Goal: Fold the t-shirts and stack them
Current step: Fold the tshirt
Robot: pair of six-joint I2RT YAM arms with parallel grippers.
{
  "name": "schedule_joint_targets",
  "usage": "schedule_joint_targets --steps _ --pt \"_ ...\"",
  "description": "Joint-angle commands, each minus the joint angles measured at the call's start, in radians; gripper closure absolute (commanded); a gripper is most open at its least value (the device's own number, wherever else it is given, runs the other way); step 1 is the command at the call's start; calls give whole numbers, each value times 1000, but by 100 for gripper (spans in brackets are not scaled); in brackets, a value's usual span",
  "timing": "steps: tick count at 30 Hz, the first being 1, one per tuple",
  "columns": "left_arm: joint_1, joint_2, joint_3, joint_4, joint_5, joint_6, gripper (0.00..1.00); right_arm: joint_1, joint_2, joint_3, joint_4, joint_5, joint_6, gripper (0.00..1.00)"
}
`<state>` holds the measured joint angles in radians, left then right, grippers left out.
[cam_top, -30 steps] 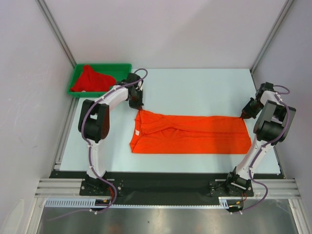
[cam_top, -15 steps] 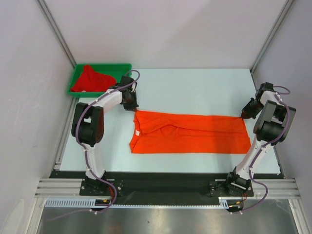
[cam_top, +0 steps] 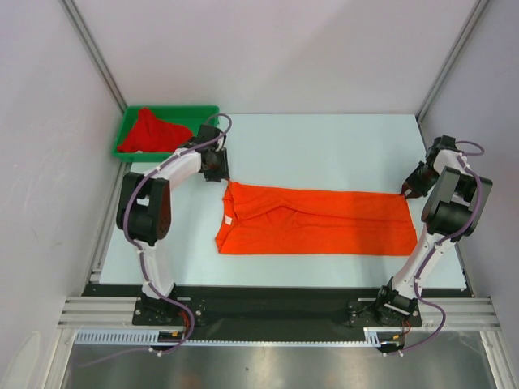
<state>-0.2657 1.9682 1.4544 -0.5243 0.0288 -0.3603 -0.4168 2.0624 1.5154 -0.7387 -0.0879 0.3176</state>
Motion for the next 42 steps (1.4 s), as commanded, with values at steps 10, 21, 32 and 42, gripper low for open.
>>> schedule_joint_targets --steps 10,21,32,42 --pt "-10 -195 -89 90 242 67 58 157 -134 203 -77 97 -28 43" --pt "-46 -2 -80 70 182 121 61 542 -21 149 201 -652 93 41" --pt "-44 -173 -195 47 195 95 57 737 133 169 246 -765 89 38" --pt "-43 -410 -250 -2 172 96 56 796 197 151 280 -813 101 46"
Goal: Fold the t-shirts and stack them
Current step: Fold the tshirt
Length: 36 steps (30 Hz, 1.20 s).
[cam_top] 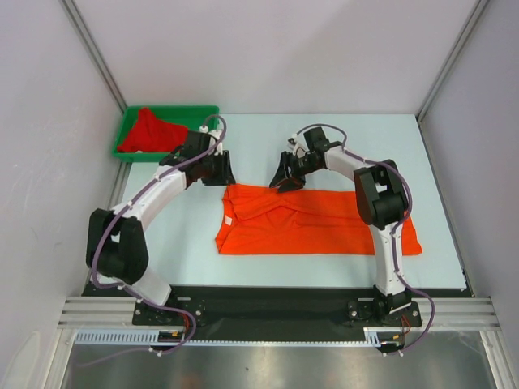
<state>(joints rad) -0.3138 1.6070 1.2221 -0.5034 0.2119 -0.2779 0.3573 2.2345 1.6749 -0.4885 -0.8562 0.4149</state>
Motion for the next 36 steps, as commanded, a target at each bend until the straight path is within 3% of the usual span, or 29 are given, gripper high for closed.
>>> schedule_joint_targets --steps 1,8,13,22,27,36 --pt "5 -67 -19 -27 -8 13 56 25 37 -12 36 -43 1 46" --pt "4 -93 -91 -20 92 17 52 40 79 0 48 -43 1 47" --pt "-8 -59 -137 12 129 -9 47 51 48 -26 54 -47 8 61" --pt "-34 99 -87 45 112 -33 43 48 1 -66 68 -27 22 64" --pt "-39 172 -64 54 96 -37 47 45 2 -69 74 -30 25 65" --pt "-41 212 -62 89 84 -55 62 29 14 -61 73 -53 28 67"
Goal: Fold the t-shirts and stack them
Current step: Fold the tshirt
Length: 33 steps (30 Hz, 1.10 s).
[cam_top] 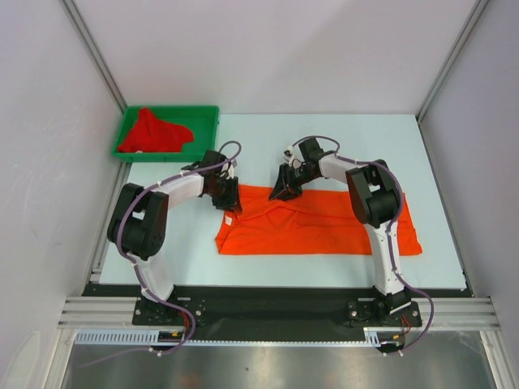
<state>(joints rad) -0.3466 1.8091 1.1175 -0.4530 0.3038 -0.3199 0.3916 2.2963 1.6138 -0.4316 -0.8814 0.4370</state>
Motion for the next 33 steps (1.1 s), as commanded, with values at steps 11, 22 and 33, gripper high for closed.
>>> schedule_joint_targets --steps 11,22,33 --pt "-37 -30 61 16 -12 -34 94 -10 -57 0 4 -30 5 72" --pt "-45 -163 42 -24 4 -45 100 -5 -92 -9 11 -53 25 94" --pt "-68 -272 -42 -33 81 -84 100 1 -129 -81 22 -54 20 94"
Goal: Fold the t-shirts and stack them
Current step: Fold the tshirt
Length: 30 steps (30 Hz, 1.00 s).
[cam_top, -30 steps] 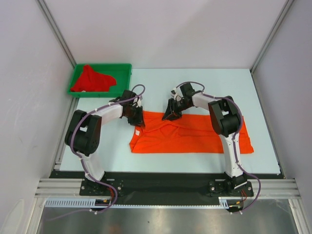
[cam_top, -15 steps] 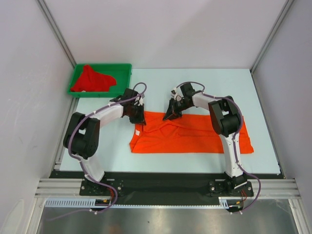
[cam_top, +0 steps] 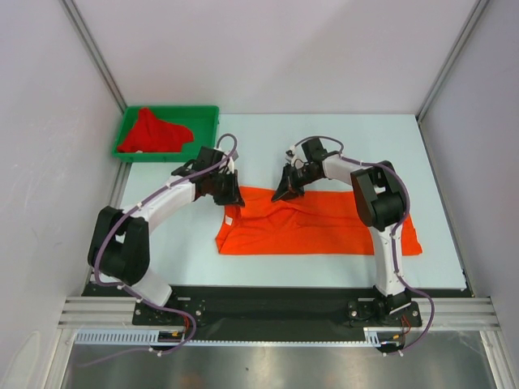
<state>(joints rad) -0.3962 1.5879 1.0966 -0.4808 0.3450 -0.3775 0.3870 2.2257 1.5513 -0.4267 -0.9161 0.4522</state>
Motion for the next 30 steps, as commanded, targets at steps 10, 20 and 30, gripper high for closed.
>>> schedule_joint_targets --steps 10,20,30 --pt "-39 -78 -78 -12 -26 -17 100 6 -78 -40 22 -21 -1 92" --pt "-38 -25 -72 -18 -87 35 98 4 -69 -49 19 -93 -23 73" --pt "-38 -31 -106 11 -51 29 91 13 -67 -103 13 -161 -40 73"
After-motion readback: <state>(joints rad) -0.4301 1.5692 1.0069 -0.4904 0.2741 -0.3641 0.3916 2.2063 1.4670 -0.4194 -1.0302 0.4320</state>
